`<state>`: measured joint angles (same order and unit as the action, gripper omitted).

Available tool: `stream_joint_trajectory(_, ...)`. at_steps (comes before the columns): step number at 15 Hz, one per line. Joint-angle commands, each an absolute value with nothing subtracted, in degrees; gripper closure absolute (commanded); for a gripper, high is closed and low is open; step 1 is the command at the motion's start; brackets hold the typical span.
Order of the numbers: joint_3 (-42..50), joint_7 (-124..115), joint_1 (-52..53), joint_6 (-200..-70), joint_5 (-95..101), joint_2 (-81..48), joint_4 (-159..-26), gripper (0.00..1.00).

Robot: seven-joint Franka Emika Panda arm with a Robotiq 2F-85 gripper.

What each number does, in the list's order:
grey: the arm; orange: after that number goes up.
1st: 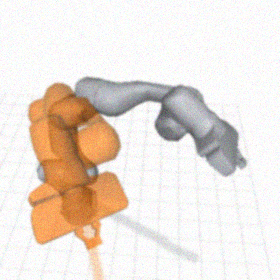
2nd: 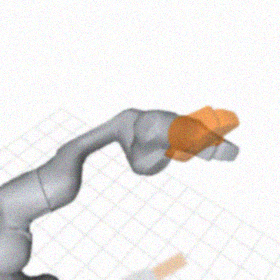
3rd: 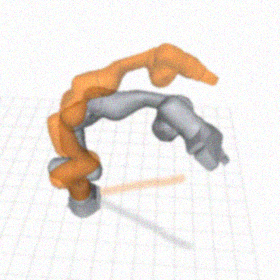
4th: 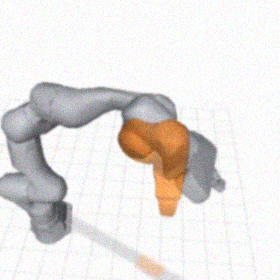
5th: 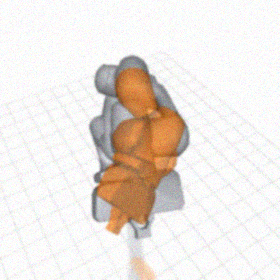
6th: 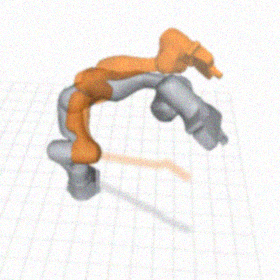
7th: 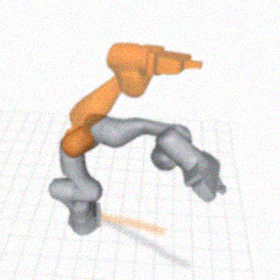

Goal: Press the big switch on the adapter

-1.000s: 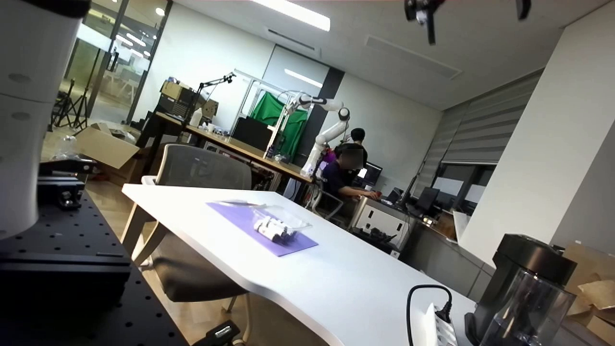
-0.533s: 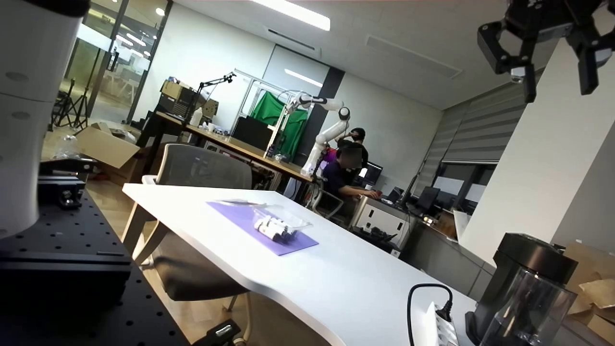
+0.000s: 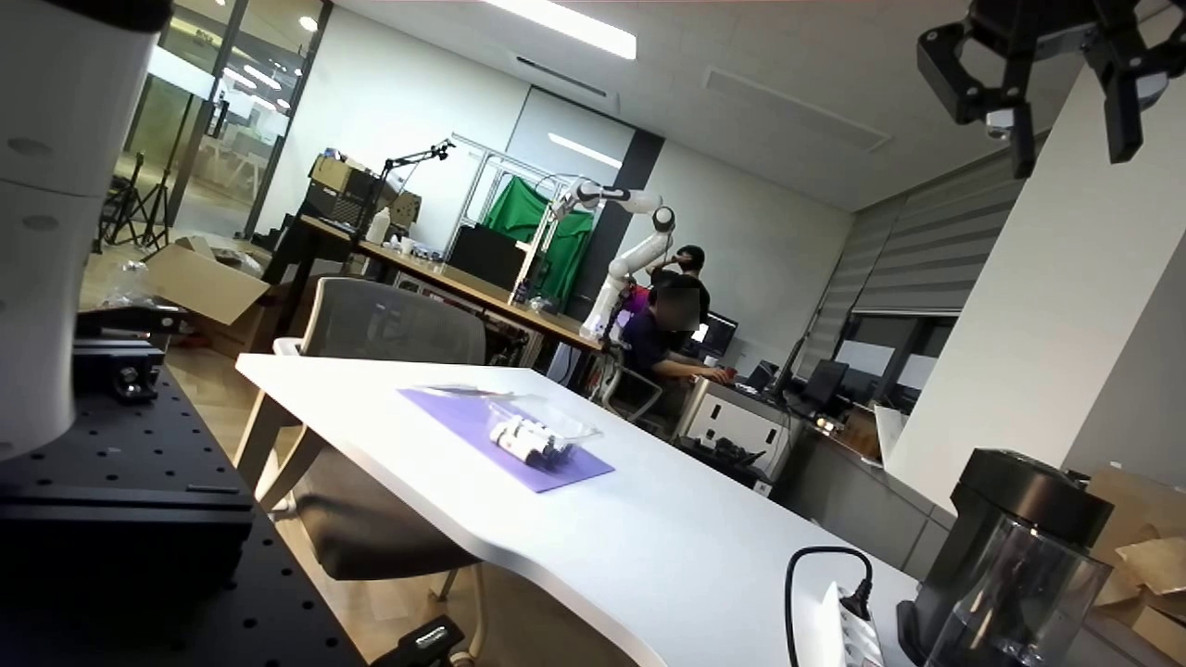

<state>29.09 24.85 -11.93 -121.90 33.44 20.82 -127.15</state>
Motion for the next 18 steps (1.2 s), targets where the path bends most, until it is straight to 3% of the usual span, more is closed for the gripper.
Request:
stream_joint_trajectory(1, 26.8, 25.7, -14.62, -122.29, 32.23, 20.27, -127.13, 0.59)
stream_joint_trajectory(5, 26.76, 25.7, -14.62, -122.29, 32.24, 20.28, -127.19, 0.59)
stream_joint_trajectory(6, 26.86, 24.24, -14.66, -123.81, 32.34, 19.13, -127.02, 0.84)
stream_joint_trajectory(9, 27.63, 24.51, -14.39, -131.43, 28.35, 12.41, -126.17, 0.99)
stream_joint_trajectory(18, 21.34, 35.26, -18.3, -155.62, 7.67, -15.97, -121.72, 1.0)
